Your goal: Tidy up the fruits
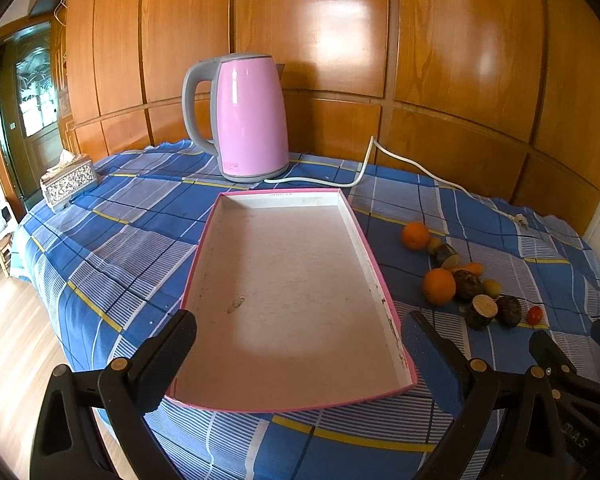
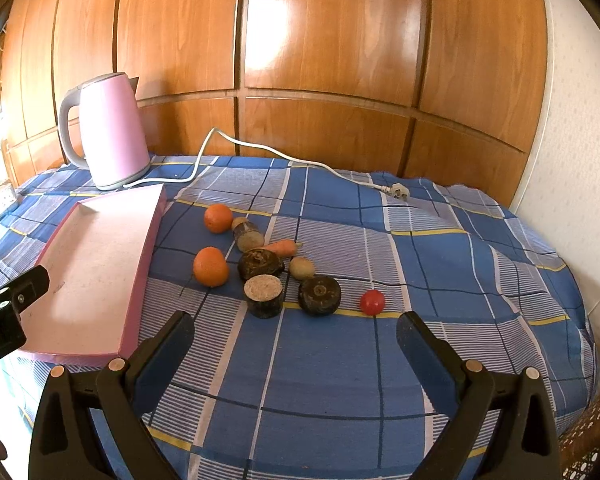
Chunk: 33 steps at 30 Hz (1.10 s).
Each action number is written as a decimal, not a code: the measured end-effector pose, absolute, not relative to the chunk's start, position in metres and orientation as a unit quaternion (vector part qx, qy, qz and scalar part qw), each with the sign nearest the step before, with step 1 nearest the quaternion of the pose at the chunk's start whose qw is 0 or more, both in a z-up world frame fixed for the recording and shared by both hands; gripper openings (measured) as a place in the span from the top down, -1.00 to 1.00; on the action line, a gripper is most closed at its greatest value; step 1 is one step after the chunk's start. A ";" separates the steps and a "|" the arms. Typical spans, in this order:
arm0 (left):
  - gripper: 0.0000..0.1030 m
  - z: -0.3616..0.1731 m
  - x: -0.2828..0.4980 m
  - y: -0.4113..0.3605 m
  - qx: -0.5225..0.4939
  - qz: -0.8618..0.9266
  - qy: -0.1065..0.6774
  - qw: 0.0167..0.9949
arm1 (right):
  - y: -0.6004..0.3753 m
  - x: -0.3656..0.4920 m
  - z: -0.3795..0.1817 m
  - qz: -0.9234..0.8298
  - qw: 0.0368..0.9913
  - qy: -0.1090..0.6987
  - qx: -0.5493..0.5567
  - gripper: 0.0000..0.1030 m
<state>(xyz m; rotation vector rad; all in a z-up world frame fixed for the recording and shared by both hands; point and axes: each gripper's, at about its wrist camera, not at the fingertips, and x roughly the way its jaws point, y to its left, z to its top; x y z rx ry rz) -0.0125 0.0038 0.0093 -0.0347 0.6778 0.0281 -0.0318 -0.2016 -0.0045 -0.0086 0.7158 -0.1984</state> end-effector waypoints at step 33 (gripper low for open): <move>-0.99 0.004 0.006 -0.003 -0.066 -0.104 0.376 0.919 | -0.262 -0.026 -0.018 -0.164 0.911 0.373 0.057 -0.99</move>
